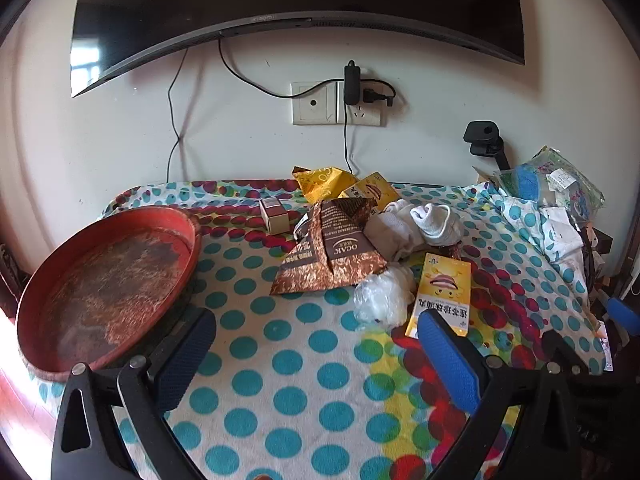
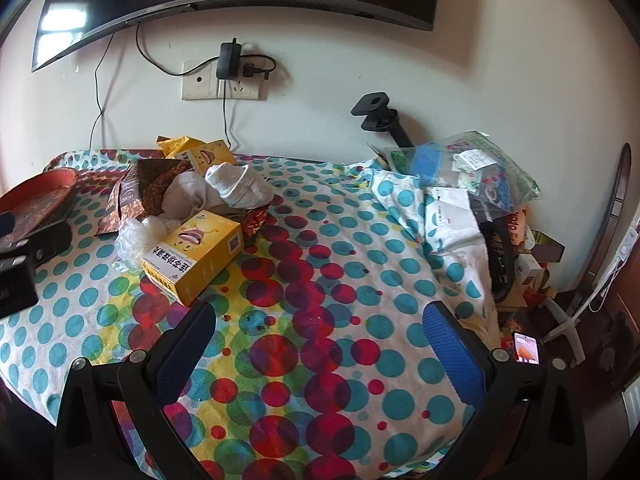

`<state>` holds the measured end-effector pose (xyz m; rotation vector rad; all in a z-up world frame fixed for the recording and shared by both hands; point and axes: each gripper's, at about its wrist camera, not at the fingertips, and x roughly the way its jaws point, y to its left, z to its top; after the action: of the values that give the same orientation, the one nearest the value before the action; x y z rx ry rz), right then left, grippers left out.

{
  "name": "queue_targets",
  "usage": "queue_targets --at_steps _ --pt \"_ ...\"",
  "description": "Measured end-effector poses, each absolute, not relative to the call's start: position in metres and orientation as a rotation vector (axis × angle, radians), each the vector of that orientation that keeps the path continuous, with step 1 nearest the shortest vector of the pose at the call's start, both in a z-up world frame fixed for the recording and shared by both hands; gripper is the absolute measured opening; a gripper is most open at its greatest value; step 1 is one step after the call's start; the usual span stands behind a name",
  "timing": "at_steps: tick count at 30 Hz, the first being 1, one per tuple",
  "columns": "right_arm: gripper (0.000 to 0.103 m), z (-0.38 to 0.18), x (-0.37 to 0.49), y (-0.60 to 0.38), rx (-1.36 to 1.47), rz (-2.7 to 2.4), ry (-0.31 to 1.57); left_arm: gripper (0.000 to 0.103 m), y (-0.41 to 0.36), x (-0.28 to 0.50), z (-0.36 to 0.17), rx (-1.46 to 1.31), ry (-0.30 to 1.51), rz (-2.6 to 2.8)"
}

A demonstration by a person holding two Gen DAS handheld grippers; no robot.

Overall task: Organize objects
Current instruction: 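Grasp the brown OCAK snack bag with the left gripper and lift it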

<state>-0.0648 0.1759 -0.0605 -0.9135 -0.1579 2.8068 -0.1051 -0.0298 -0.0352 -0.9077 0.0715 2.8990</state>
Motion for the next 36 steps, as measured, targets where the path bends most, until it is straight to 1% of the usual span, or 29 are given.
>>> queue_targets --at_steps 7,15,18,21,25,27,36 --pt "0.103 -0.073 -0.082 0.158 -0.948 2.849 -0.197 0.103 -0.02 -0.188 -0.038 -0.989 0.12 2.829" --pt "0.103 -0.073 -0.096 0.156 -0.976 2.861 -0.167 0.103 -0.019 -0.256 -0.052 -1.11 0.063 2.756" --pt "0.103 -0.077 -0.101 0.154 -1.004 2.855 -0.164 0.103 -0.016 -0.268 -0.062 -1.153 0.047 2.736" --pt "0.103 -0.079 -0.104 0.151 -1.018 2.847 -0.2 0.103 -0.016 -0.277 -0.07 -1.175 0.039 2.723" --pt "0.103 -0.081 -0.108 0.148 -1.037 2.837 -0.231 0.103 -0.022 -0.286 -0.075 -1.195 -0.042 2.716" --pt "0.103 -0.083 -0.108 0.147 -1.043 2.827 -0.243 0.103 -0.024 -0.289 -0.076 -1.205 -0.055 2.709" --pt "0.103 -0.082 -0.103 0.141 -1.047 2.819 -0.274 0.103 -0.036 -0.285 -0.085 -1.243 -0.1 2.675"
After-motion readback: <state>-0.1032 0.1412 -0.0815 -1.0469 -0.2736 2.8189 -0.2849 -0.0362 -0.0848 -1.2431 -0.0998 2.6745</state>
